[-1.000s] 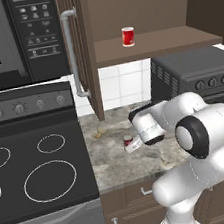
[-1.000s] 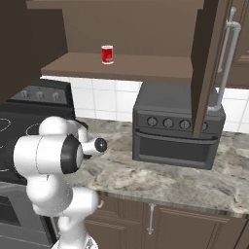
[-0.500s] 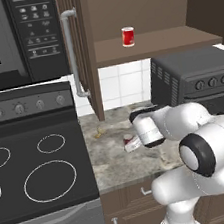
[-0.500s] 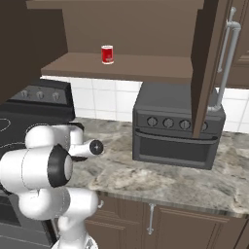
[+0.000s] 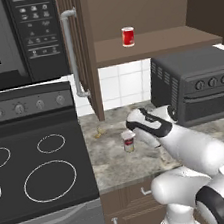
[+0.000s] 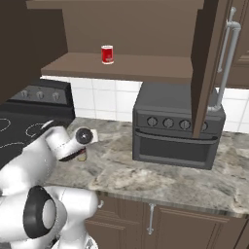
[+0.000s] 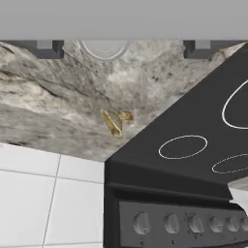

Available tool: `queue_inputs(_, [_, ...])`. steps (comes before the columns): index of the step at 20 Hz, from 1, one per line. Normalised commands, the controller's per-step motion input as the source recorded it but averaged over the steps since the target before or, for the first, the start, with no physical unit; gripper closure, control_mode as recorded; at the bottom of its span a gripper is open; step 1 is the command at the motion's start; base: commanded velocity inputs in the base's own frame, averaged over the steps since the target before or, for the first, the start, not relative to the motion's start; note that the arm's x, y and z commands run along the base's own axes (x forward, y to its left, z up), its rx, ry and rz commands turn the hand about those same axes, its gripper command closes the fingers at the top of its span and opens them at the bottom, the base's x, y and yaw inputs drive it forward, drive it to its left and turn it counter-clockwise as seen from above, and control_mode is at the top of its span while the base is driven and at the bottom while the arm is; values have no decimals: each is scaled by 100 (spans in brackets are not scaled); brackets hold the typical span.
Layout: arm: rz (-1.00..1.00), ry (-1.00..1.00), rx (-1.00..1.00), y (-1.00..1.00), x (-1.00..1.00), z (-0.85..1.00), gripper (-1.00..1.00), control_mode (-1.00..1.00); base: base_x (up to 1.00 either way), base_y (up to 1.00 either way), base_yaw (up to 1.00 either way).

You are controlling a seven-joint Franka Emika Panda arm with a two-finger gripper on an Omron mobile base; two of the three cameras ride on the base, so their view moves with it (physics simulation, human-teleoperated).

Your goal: Restock the canned food cabinet by taking the new fresh canned food from the counter and placing it in the cabinet. Then, take the old canned food from the cabinet and place it on the counter.

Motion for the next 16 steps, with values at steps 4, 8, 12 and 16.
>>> queue_inputs(4, [-7, 0, -5, 0, -56, 100, -100, -100, 0, 0, 0])
queue_inputs(8, [-14, 0, -1, 0, -100, 100, -100, -100, 0, 0, 0])
queue_inputs(12, [-16, 0, -1, -24, -100, 95, -100, -100, 0, 0, 0])
queue_inputs(16, [-22, 0, 2, -71, -100, 68, -100, -100, 0, 0, 0])
